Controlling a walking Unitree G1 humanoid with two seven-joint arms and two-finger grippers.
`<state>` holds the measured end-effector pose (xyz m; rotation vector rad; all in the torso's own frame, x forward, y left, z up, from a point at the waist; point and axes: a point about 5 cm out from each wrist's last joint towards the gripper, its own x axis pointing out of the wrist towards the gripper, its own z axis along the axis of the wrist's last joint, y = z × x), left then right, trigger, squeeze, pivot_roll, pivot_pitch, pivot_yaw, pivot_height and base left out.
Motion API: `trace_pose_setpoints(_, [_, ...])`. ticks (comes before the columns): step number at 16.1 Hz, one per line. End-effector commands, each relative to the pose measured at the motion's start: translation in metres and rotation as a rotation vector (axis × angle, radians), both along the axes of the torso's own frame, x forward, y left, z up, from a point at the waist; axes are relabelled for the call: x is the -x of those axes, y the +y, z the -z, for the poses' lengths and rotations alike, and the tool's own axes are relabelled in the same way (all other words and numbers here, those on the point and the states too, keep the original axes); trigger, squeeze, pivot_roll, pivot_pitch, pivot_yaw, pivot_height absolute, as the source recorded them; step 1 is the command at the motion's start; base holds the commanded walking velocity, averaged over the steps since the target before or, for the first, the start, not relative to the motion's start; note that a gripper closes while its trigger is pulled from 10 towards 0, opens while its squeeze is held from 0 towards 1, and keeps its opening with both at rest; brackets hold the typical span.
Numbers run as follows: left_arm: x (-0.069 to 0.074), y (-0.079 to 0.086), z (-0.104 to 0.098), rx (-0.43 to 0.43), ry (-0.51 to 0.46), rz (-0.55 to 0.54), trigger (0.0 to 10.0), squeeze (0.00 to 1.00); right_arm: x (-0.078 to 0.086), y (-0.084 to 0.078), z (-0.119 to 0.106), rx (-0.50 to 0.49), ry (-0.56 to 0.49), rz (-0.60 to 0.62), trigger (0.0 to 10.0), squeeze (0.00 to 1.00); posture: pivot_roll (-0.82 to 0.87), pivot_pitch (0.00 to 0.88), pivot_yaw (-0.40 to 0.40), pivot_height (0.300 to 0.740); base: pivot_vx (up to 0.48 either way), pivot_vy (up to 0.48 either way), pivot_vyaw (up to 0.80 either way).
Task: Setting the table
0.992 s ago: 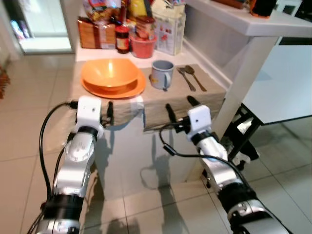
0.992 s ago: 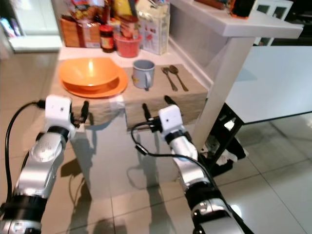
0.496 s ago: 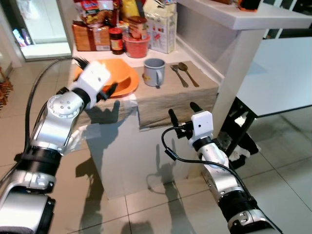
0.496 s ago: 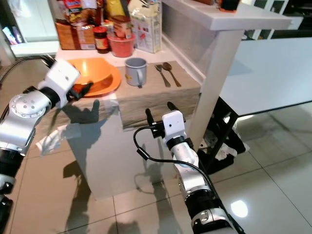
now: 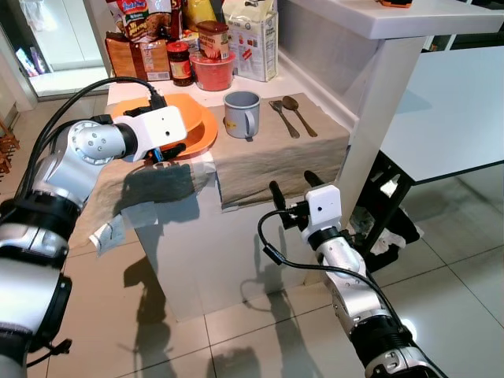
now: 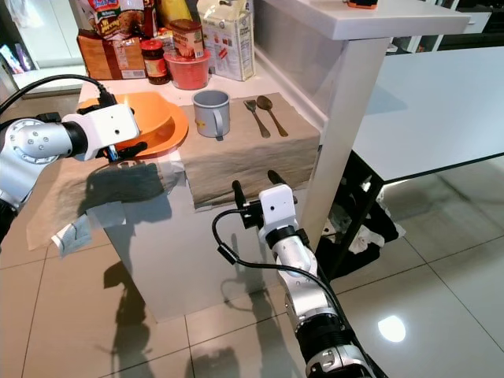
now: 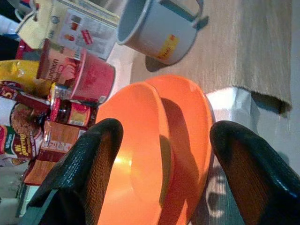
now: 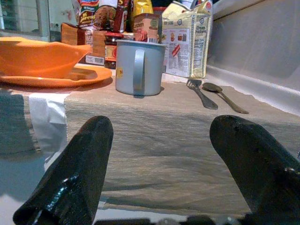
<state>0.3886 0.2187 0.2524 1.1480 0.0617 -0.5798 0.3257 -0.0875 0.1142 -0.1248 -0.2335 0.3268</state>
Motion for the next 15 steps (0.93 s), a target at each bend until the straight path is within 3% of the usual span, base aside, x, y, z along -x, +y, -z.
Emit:
trace_pose_setpoints(1, [-0.002,-0.001,0.000,-0.024,0.007,0.006,10.0,0.00,0.001,-0.001,0.001,0.001,0.010,0.008,10.0,0.00,0.04,0.000,0.044,0.736,0.000,0.000,0.00])
trace_pose_setpoints(7, [-0.012,-0.009,0.014,-0.037,0.003,-0.037,10.0,0.00,0.006,-0.002,0.003,0.002,0.014,0.016,10.0,0.00,0.02,0.000,0.054,0.736,0.000,0.000,0.00])
trace_pose_setpoints(12, [-0.021,-0.013,0.004,0.037,-0.087,-0.126,10.0,0.00,0.008,-0.004,0.004,0.004,0.020,0.022,10.0,0.00,0.01,0.000,0.054,0.736,0.000,0.000,0.00])
trace_pose_setpoints(15, [-0.022,-0.013,0.006,0.028,-0.087,-0.143,10.0,0.00,0.010,-0.005,0.005,0.004,0.022,0.024,10.0,0.00,0.01,0.000,0.059,0.736,0.000,0.000,0.00])
